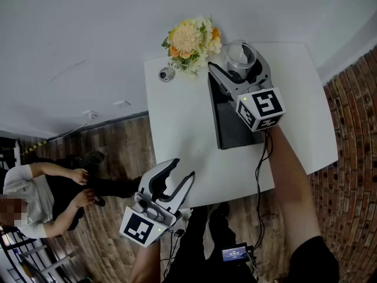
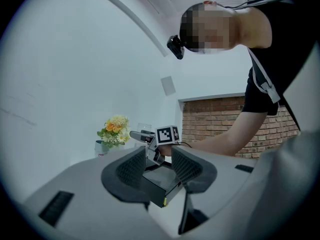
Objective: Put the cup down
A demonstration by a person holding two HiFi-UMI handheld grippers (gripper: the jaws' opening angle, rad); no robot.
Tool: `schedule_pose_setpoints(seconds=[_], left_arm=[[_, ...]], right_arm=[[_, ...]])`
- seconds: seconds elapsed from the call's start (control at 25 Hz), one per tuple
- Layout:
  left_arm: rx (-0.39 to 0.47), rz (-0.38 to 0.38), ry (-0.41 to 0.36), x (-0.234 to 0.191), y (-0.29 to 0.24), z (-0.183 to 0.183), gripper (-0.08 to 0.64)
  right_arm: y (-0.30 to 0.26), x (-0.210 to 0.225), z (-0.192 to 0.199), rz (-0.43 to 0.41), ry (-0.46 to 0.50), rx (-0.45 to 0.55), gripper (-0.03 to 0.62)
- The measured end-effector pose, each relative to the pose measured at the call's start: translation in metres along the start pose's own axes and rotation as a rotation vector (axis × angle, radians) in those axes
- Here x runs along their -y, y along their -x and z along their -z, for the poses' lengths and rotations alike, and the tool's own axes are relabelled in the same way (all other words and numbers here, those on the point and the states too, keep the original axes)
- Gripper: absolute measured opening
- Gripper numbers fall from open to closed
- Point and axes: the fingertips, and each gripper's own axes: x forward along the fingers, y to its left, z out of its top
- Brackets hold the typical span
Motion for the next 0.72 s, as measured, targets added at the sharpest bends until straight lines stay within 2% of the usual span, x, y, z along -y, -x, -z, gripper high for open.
schedule_pose_setpoints(seconds=[0.44,0.72], left_arm=[[0.002,0.001,-0.005,0.002,0.001,-0.003,0.152],[0.004,0.003,-0.038,0.005,0.004,-0.010,0.152]], right_arm=[[0.014,0.000,-0.005,0.020,0.034,-0.012,0.443],[0.036,0.005,-0.015,0.041,0.011,-0.015,0.443]])
